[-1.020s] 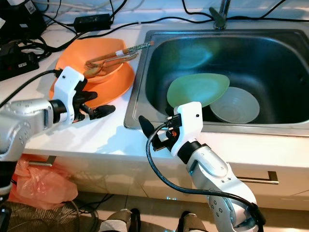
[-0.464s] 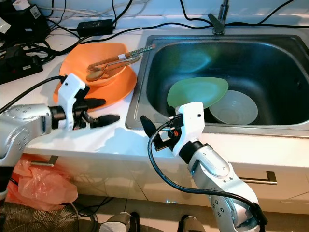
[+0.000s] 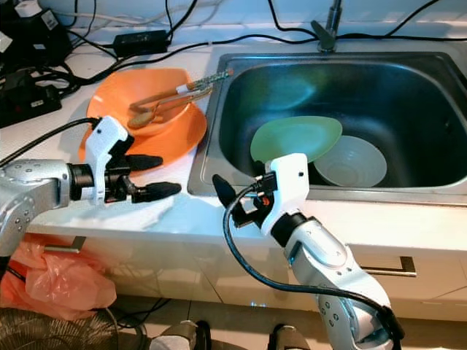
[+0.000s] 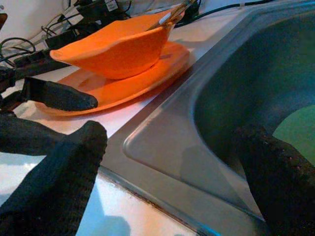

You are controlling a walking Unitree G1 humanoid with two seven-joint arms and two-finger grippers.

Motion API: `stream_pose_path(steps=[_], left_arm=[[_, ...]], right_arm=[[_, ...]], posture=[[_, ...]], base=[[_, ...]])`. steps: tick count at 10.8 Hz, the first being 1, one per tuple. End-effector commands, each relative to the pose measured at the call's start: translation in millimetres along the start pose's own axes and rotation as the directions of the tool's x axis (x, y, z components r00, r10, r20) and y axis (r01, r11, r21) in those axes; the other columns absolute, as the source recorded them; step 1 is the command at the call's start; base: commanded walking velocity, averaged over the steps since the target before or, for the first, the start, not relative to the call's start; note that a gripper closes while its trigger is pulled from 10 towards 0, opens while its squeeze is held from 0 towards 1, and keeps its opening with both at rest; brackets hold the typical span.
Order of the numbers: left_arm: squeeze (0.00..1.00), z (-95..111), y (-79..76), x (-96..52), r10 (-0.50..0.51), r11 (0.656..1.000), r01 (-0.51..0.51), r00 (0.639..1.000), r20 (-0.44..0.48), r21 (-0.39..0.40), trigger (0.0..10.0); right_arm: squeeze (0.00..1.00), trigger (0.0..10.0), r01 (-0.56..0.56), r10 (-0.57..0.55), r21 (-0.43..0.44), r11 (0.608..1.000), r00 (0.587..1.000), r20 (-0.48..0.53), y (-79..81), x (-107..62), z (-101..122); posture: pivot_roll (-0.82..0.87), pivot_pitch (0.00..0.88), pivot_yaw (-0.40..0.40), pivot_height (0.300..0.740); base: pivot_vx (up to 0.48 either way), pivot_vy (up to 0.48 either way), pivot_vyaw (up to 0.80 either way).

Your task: Kitchen organization

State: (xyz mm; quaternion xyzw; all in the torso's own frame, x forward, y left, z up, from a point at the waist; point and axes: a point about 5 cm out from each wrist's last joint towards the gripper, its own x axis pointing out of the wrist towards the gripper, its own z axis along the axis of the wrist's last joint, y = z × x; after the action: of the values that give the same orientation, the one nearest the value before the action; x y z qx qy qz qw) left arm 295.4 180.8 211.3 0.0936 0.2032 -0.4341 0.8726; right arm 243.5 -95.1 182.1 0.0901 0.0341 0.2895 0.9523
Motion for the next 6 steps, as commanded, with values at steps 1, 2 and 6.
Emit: stream_pose_path(steps=[1,2,6], left_arm=[[0.0,-10.9,-10.1,1.4,-0.094,0.994,0.092,0.994,-0.049,-0.053,10.0],[0.0,-10.4,-11.6,0.2,-0.097,0.994,0.095,0.994,-0.052,-0.049,10.0],[0.0,-17.9,-24.2,-9.0,-0.174,0.983,0.168,0.98,-0.099,-0.068,10.0]], right_arm=[[0.04,10.0,-0.02,0.02,0.003,1.0,1.0,-0.008,2.7,1.3,-1.2],[0.04,10.0,-0.02,0.02,0.004,1.0,1.0,-0.008,2.7,1.7,-1.4],[0.04,10.0,-0.022,0.022,0.005,1.0,1.0,-0.01,2.0,3.2,-2.4]], posture=[[0.06,0.132,0.091,0.74],[0.06,0.132,0.091,0.74],[0.07,0.129,0.087,0.74]], base=[[0.0,0.0,0.0],[0.0,0.0,0.0],[0.0,0.0,0.0]])
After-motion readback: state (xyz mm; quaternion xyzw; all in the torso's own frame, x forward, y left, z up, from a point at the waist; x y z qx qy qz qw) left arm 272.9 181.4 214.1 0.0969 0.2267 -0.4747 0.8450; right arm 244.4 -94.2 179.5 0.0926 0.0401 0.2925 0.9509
